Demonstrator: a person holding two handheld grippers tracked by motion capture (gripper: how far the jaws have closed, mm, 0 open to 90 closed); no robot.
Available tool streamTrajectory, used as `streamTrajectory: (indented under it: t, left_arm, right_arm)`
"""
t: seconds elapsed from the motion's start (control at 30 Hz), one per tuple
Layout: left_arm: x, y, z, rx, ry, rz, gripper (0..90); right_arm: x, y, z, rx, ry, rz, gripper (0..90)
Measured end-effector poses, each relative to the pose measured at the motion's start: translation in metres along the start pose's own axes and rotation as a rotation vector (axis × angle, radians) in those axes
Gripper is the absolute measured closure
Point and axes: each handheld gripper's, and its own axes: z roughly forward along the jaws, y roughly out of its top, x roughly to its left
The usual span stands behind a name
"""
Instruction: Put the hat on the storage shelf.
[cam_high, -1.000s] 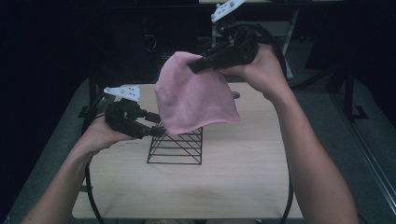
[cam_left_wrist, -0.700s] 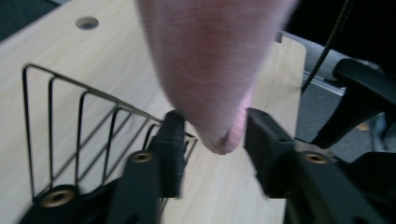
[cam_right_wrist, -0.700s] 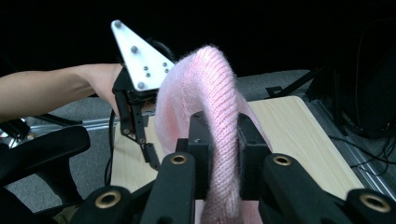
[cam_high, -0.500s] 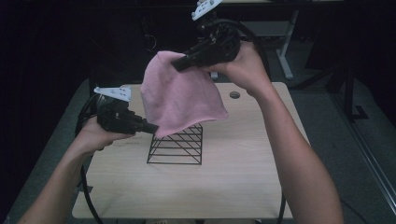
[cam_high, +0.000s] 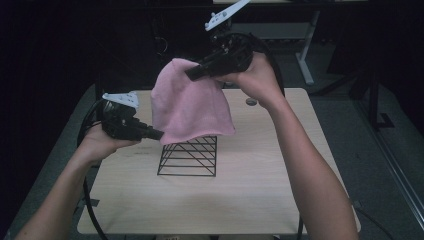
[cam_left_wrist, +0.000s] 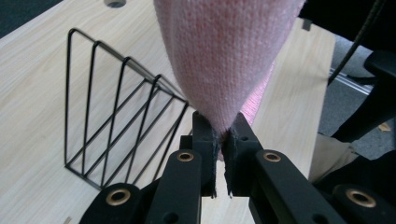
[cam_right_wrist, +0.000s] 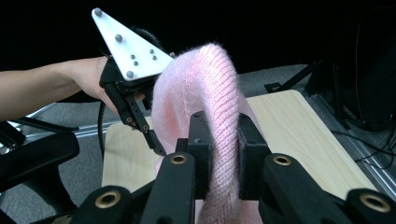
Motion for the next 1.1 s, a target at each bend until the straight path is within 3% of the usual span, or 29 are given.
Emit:
streamTrajectory:
  t: [0.07, 0.1, 0.37, 0.77, 1.0, 1.1]
  left_arm:
    - [0.003, 0.0, 0.002, 0.01, 0.007, 0.011, 84.9]
    - [0.005, -0.001, 0.006, 0.023, 0.011, -0.008, 85.0]
    - [0.014, -0.001, 0.021, 0.069, 0.036, -0.017, 85.1]
    - [0.011, -0.001, 0.036, 0.099, 0.052, 0.009, 84.9]
    - [0.011, -0.005, 0.035, 0.138, 0.081, 0.022, 84.9]
    - [0.013, -0.01, 0.033, 0.132, 0.084, 0.006, 84.9]
  right_arm:
    - [-0.004, -0.005, 0.003, -0.001, -0.008, 0.013, 79.2]
    - [-0.006, -0.008, 0.006, -0.001, -0.012, 0.024, 79.2]
    - [-0.016, -0.023, 0.011, 0.021, -0.029, 0.067, 79.2]
    - [-0.012, -0.038, 0.007, 0.015, -0.023, 0.06, 79.2]
    - [-0.011, -0.045, 0.014, 0.009, -0.001, 0.068, 79.1]
    - [-0.01, -0.045, 0.018, 0.008, 0.009, 0.064, 79.1]
